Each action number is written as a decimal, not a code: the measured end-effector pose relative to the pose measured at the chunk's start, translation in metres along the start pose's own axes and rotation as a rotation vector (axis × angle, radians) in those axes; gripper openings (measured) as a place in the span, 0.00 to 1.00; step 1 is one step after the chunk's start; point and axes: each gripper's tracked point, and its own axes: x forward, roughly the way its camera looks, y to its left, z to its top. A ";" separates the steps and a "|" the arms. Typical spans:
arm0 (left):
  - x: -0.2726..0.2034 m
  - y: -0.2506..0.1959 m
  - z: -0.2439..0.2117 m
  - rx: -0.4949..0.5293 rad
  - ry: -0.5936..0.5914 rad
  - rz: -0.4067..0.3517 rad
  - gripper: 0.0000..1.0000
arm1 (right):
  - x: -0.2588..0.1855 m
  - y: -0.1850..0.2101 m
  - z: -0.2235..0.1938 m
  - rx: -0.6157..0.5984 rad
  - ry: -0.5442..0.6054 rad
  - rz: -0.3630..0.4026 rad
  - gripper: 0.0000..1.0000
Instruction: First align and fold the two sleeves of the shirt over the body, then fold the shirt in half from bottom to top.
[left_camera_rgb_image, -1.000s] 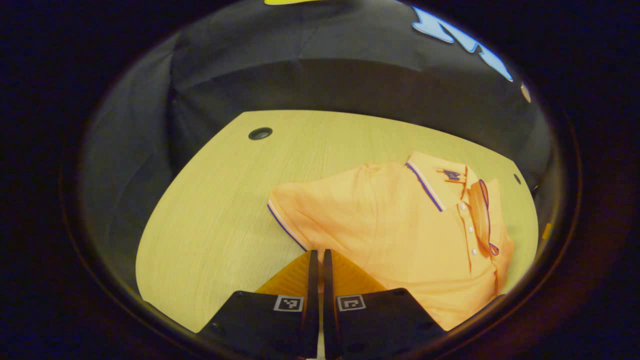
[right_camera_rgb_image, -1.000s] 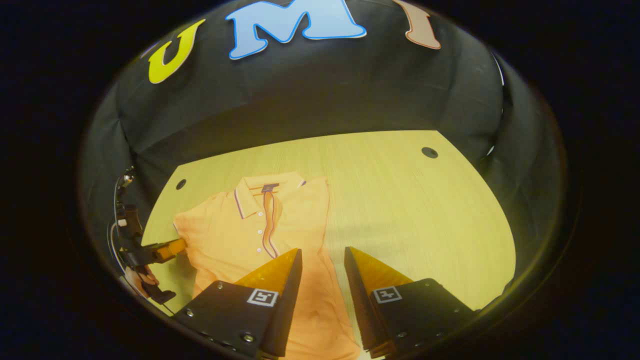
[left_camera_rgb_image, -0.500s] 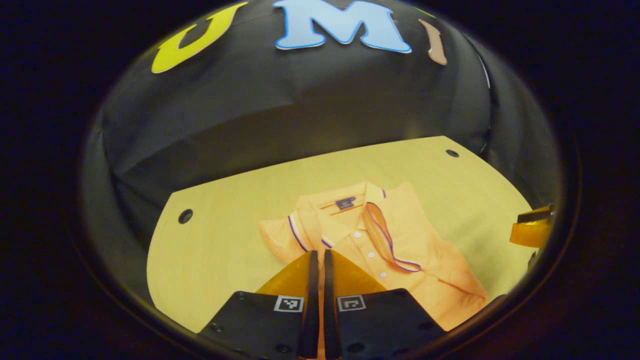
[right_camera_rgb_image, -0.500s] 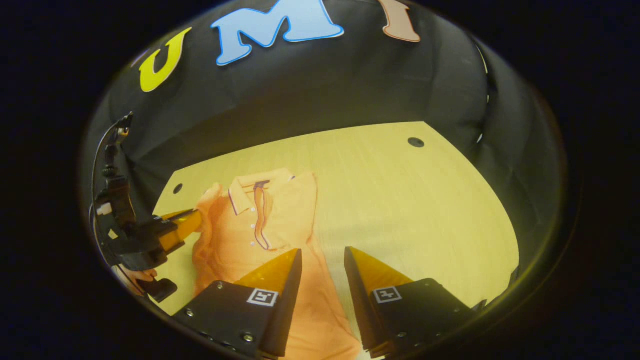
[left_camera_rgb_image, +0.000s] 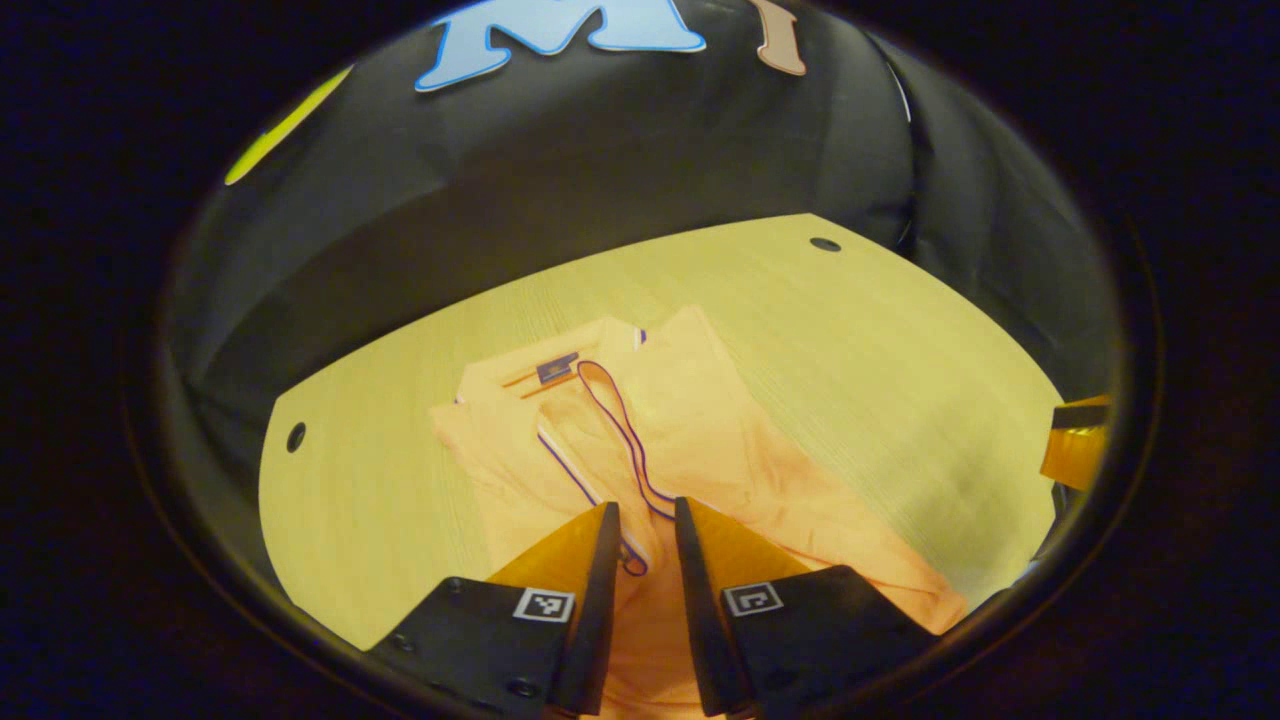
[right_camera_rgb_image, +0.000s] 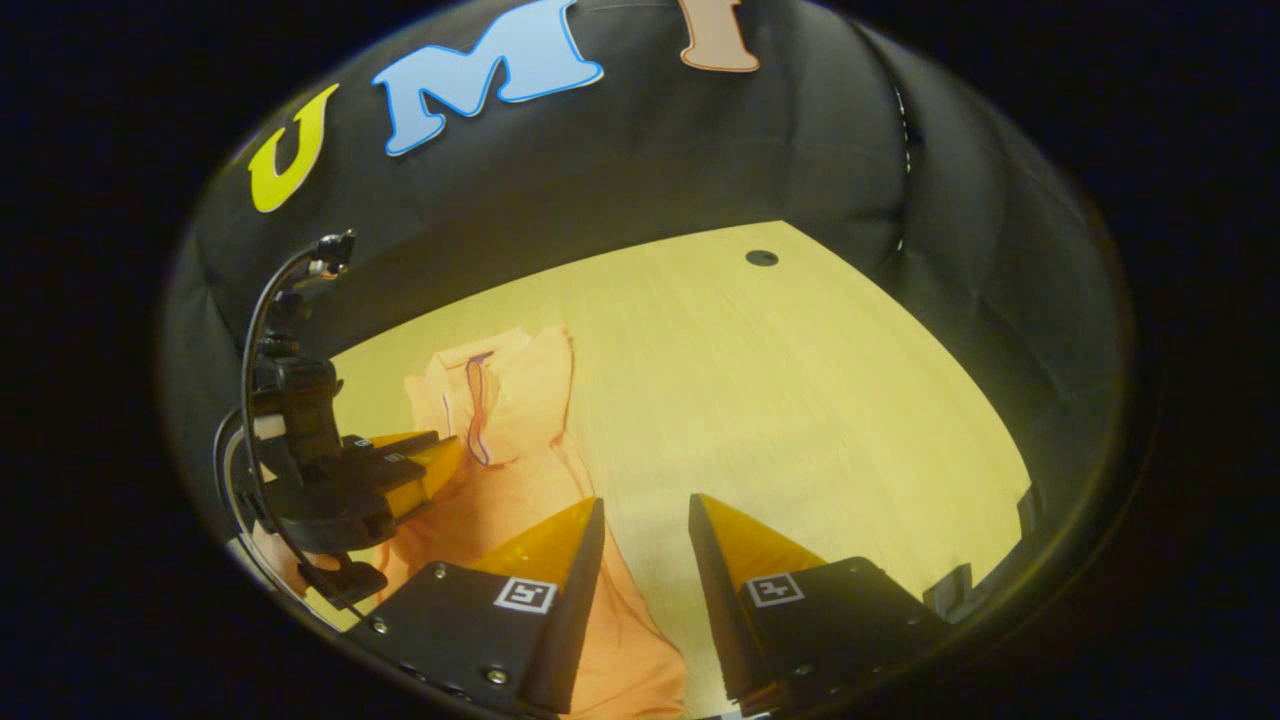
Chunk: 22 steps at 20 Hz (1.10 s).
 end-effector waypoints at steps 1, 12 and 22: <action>-0.001 0.000 -0.004 -0.008 0.012 0.002 0.60 | -0.003 -0.003 -0.004 0.006 0.001 0.001 0.55; -0.082 0.034 -0.096 -0.136 0.162 0.084 0.97 | -0.015 0.004 -0.076 -0.067 0.207 0.090 0.54; -0.180 0.010 -0.238 -0.253 0.419 0.110 1.00 | -0.027 0.014 -0.174 -0.249 0.523 0.131 0.75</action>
